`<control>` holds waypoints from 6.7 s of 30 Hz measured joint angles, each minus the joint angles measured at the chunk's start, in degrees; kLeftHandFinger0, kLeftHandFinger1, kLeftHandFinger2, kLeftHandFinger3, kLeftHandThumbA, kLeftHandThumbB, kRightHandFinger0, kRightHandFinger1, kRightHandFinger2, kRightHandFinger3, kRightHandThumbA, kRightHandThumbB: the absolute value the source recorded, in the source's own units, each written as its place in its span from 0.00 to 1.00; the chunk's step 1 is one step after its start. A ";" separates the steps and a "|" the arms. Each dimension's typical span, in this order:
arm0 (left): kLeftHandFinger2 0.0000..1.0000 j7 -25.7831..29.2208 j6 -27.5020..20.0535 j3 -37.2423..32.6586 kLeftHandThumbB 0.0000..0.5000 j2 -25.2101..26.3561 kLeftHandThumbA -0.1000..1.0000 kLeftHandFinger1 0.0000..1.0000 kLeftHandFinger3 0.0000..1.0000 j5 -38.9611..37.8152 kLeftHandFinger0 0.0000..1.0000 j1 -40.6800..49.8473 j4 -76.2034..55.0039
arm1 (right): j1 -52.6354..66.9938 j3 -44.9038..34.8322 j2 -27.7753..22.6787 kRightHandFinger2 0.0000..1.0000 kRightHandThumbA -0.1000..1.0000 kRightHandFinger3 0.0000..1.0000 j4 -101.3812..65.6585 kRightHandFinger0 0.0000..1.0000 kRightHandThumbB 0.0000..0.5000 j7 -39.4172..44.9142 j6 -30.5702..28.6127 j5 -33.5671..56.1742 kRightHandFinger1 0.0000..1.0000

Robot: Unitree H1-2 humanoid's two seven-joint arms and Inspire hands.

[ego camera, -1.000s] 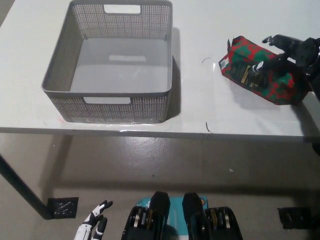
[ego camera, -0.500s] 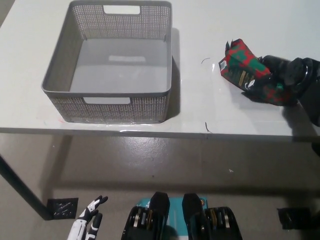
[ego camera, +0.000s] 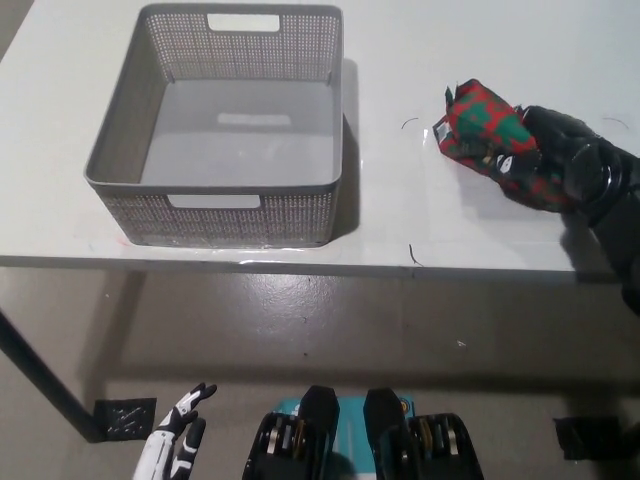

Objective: Use the right hand to pick up a bag of coffee beans on the right hand side and place it into a container on the left hand side

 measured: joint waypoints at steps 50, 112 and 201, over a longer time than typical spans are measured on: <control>1.00 -0.29 0.07 -4.04 0.44 1.09 1.00 1.00 1.00 2.58 1.00 0.26 -0.59 | -9.91 -7.15 26.56 1.00 0.49 1.00 -12.67 1.00 0.59 -14.77 -1.53 1.09 1.00; 1.00 -1.64 0.95 0.35 0.42 1.93 1.00 1.00 1.00 -0.09 1.00 -4.54 0.71 | 68.54 -15.11 12.71 1.00 0.88 1.00 -89.94 1.00 0.56 0.30 5.26 12.80 1.00; 1.00 -3.86 -0.01 0.44 0.64 1.95 1.00 1.00 1.00 -6.14 1.00 0.22 1.97 | 72.88 -14.02 11.74 1.00 0.95 1.00 -64.87 1.00 0.59 -4.54 -18.25 21.03 1.00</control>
